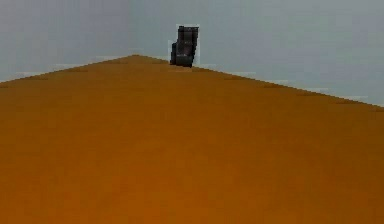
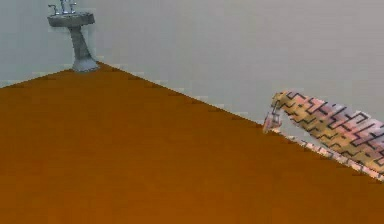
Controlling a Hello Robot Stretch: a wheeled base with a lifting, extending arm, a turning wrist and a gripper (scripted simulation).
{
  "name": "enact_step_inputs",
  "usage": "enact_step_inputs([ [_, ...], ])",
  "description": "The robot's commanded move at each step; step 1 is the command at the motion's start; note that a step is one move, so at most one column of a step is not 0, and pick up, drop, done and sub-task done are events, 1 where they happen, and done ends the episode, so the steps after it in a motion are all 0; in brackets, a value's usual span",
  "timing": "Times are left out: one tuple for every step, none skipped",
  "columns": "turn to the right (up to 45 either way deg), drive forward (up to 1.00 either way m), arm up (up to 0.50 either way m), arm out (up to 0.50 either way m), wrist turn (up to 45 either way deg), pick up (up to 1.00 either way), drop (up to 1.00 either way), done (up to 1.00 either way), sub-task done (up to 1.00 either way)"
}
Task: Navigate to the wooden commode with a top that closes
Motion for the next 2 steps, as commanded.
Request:
enact_step_inputs([
  [0.0,1.0,0.0,0.0,0.0,0.0,0.0,0.0,0.0],
  [0.0,1.0,0.0,0.0,0.0,0.0,0.0,0.0,0.0],
])
